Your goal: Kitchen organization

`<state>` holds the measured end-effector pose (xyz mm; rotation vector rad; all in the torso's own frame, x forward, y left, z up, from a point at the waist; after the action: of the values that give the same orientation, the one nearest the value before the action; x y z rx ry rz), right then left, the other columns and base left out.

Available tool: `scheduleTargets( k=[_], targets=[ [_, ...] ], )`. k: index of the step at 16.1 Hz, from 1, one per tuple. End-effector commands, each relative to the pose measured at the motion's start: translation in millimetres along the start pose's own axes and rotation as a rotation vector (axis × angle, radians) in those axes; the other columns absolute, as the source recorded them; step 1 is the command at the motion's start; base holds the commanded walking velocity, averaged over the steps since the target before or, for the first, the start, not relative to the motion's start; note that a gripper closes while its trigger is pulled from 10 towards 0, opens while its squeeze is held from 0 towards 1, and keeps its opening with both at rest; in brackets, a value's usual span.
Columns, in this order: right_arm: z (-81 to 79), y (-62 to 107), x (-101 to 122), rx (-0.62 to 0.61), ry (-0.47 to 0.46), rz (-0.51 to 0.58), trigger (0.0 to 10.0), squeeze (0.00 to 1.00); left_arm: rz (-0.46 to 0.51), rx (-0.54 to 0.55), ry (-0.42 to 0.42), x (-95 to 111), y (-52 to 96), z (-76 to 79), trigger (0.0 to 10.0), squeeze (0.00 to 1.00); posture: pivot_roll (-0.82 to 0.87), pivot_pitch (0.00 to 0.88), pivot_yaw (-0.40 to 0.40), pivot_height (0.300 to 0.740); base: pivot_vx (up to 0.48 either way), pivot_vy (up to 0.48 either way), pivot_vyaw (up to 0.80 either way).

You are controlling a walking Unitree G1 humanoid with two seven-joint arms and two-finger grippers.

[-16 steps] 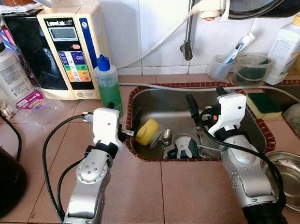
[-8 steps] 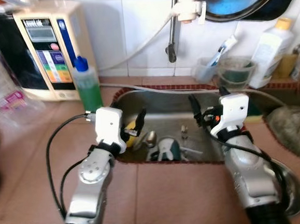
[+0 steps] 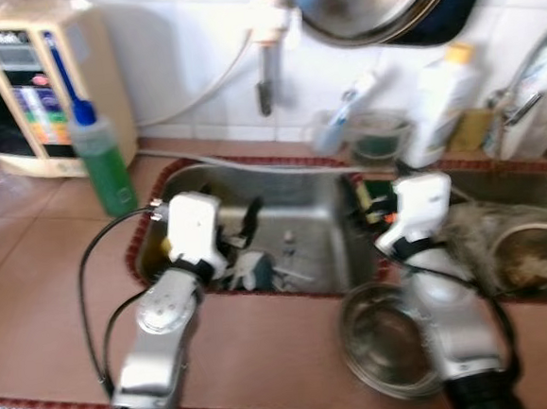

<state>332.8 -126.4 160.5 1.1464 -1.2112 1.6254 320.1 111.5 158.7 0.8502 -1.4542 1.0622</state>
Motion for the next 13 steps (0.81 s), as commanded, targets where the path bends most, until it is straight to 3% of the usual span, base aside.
scheduleTargets(
  k=[1, 4, 7, 13],
  targets=[
    [7.9, -1.2, 5.0, -0.016, 0.024, 0.018, 10.0, 0.0, 0.01, -0.027, 0.01, 2.5, -3.3, 5.8, 10.0, 0.0, -0.14, 0.0, -0.012, 0.74, 0.0, -0.48, 0.0],
    [7.7, -1.9, 5.6, -0.012, 0.027, 0.022, 10.0, 0.0, 0.012, -0.031, 0.009, 2.8, -4.0, 6.5, 10.0, 0.0, -0.14, 0.0, -0.013, 0.74, 0.0, -0.48, 0.0],
    [5.8, 0.3, 4.6, 0.001, 0.023, 0.018, 10.0, 0.0, 0.011, -0.041, 0.064, 2.3, -2.5, 8.5, 10.0, 0.0, -0.14, 0.0, -0.013, 0.74, 0.0, 0.0, 0.0],
    [4.0, 4.4, -1.2, 0.026, 0.01, -0.013, 10.0, 0.0, -0.034, -0.061, 0.059, -5.0, 2.2, 12.2, 10.0, 0.0, -0.13, 0.0, -0.014, 0.74, 0.0, 0.0, 0.0]
  ],
)
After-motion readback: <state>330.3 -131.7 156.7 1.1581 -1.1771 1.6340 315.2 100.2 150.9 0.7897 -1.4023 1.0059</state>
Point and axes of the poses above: a point about 5 cm out from each wrist's last joint towards the gripper, its own y axis pointing back from the gripper into the wrist, its own x axis along the axis of the wrist's last joint, z = x × y, the point moved 2 cm from there along -y, pointing out of the wrist towards the gripper, and after that the axes turned 4 degrees about y, right-handed, at the moved point
